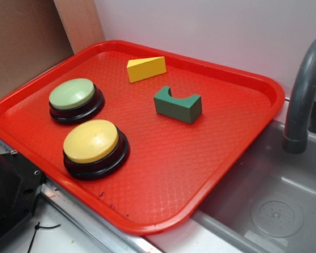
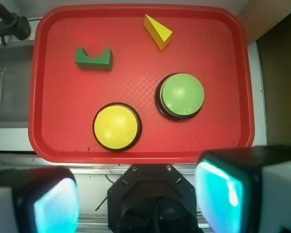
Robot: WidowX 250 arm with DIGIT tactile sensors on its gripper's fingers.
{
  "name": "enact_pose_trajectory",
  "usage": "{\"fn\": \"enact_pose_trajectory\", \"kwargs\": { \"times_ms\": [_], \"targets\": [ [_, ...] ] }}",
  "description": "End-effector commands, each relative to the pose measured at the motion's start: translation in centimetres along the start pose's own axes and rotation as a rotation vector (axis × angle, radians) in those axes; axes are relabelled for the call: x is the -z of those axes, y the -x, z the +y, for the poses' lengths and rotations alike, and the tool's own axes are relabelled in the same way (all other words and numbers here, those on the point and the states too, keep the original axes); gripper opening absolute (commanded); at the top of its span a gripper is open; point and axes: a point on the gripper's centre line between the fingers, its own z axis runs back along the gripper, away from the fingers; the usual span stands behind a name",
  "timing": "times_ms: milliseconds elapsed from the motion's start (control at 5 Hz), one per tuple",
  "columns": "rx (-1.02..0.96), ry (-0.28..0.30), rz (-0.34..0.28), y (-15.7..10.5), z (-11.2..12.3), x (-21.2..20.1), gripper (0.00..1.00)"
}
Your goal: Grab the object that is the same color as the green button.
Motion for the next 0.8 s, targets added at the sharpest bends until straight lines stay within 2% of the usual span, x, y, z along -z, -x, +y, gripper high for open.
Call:
{"fn": "enact_pose_trajectory", "kwargs": {
  "times_ms": [0,200,400,600],
  "targets": [
    [0.0,0.0,0.0,0.0,0.0,0.0,1.0],
    [-0.073,0.032,0.01,-0.6,0.4,0.5,1.0],
    [-0.281,0.059,0.017,-1.5,0.9,1.6,1.0],
    [-0.524,0.005,-0.029,-2.7,1.8,3.0,1.0]
  ]
}}
